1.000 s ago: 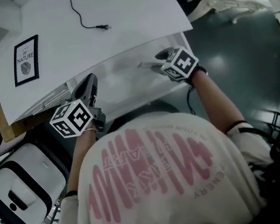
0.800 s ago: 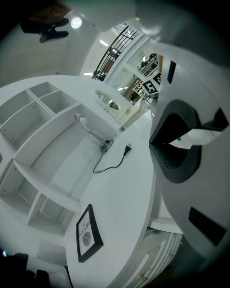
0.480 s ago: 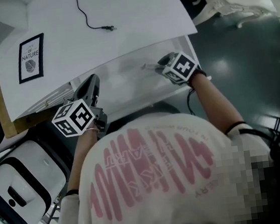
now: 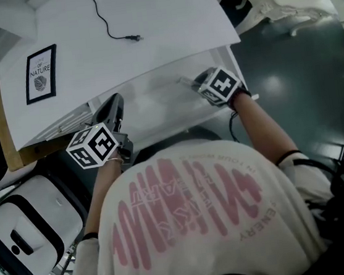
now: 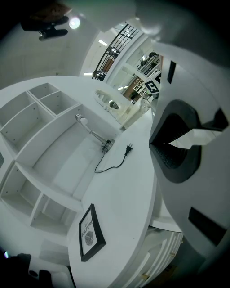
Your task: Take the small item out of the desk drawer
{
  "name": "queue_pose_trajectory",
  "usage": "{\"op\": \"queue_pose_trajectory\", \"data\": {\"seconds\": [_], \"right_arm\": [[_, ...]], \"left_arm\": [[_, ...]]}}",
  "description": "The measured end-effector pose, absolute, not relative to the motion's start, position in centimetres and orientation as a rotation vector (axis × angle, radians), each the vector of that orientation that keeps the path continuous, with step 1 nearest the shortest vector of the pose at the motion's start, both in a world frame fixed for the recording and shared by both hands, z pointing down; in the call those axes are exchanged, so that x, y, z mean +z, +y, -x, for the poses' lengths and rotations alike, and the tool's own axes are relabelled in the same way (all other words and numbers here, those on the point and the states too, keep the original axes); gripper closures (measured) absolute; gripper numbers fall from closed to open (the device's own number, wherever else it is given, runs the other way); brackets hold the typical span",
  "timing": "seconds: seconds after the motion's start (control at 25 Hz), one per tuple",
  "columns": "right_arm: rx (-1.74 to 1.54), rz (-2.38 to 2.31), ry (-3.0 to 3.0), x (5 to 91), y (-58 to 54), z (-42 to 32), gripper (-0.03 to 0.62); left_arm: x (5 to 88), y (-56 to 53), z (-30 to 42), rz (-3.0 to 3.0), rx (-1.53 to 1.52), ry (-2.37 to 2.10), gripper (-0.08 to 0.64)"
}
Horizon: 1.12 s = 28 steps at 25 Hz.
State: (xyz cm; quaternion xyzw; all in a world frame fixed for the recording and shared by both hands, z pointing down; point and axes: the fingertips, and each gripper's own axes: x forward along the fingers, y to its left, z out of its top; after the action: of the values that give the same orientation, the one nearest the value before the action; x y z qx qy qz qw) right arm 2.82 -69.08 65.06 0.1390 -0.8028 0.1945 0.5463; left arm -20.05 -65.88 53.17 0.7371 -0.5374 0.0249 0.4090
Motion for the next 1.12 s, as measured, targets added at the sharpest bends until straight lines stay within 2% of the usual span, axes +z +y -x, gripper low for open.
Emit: {"op": "queue_pose_trajectory", "data": {"seconds": [0.56,0.84,1.12], "right_arm": [[0.530,-0.528,-1.934,62.3,-68.8,-2.3,0.499],[0.668,-0.675,-2.065,58.5,-69.2,-1.4,0.500],[0.642,-0.782,-2.205,53.1,-71.4,-1.0,0.500]], "left_arm": [[53.3,-65.4,19.9,-1.841,0.069,-1.374,0.531],[52.8,-65.5,19.8,-1.831,0.066,-1.405,0.531],[51.0,-65.9,19.1,-1.870,0.044,-1.422,0.531]]}}
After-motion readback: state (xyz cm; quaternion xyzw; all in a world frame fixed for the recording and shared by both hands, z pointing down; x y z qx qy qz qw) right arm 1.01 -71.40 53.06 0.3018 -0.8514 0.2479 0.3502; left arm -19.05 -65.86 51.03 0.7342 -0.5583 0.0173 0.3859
